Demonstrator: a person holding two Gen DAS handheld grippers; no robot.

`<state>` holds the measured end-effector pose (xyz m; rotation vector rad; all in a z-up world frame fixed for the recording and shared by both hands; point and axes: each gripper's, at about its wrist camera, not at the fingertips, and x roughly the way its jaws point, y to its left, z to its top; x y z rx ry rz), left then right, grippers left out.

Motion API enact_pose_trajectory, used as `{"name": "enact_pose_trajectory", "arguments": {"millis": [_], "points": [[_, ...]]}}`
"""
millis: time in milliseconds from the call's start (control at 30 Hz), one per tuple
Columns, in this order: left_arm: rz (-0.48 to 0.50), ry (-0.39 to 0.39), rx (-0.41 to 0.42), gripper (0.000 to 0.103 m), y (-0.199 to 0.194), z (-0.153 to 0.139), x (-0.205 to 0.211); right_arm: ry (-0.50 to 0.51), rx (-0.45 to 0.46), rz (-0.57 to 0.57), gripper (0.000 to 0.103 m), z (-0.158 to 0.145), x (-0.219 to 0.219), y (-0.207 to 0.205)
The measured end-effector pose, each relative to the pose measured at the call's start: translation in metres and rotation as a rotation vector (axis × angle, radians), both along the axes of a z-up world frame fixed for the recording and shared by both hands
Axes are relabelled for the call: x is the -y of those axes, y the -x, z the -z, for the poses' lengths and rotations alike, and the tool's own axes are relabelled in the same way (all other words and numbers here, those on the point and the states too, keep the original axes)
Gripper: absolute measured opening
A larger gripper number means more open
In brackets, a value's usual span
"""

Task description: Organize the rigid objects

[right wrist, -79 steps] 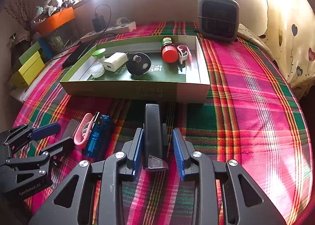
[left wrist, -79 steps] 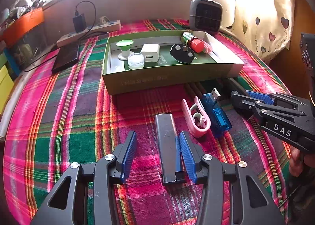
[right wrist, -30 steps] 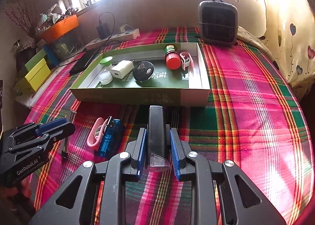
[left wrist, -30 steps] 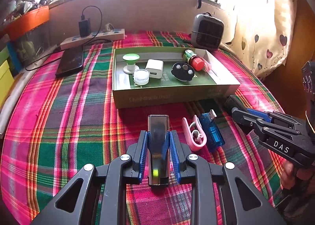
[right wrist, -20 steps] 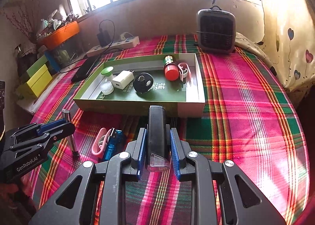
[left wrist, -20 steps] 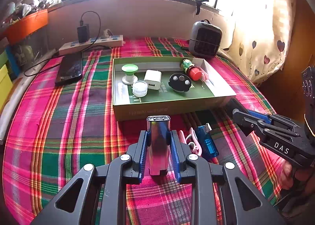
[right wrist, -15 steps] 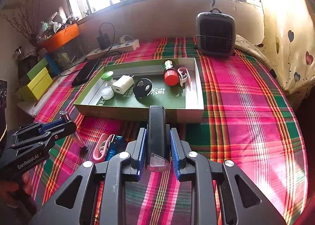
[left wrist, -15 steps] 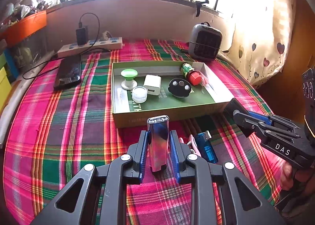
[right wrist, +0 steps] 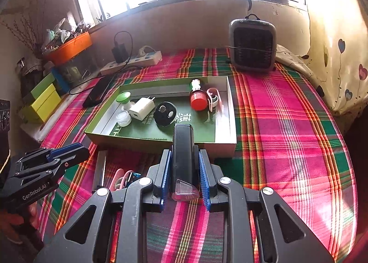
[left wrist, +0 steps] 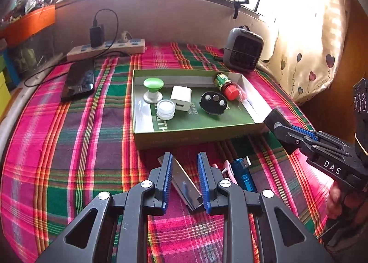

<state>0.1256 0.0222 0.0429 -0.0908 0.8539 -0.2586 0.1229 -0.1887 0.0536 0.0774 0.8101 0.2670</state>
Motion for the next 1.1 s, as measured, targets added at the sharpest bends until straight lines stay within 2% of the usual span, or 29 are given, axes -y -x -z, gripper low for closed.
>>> {"name": "enact_pose_trajectory", "arguments": {"millis": [67,267,400,533,700,867,1100], "points": [[-0.009,-0.014,-0.033,0.032,-0.001,0.009,0.000,-0.005,-0.006,-0.001,0.024,0.002,0.000,-0.001],[-0.014,-0.044,-0.086,0.034,0.000,0.026,0.010,-0.016,-0.014,-0.006,0.024,0.007,0.001,-0.002],[-0.002,-0.082,-0.100,0.043,0.002,0.032,0.021,-0.021,-0.020,-0.013,0.024,0.010,0.001,-0.003],[-0.004,-0.123,-0.093,0.043,0.005,0.033,0.023,-0.033,-0.021,-0.017,0.024,0.011,0.002,-0.004],[-0.041,-0.216,-0.082,0.043,0.011,0.034,0.018,-0.043,-0.027,-0.026,0.024,0.013,0.003,-0.005],[-0.062,-0.173,-0.076,0.043,0.008,0.034,0.010,-0.050,-0.032,-0.031,0.024,0.016,0.005,-0.006],[-0.033,-0.209,-0.040,0.043,0.001,0.036,0.019,-0.053,-0.038,-0.038,0.024,0.019,0.005,-0.008]]}}
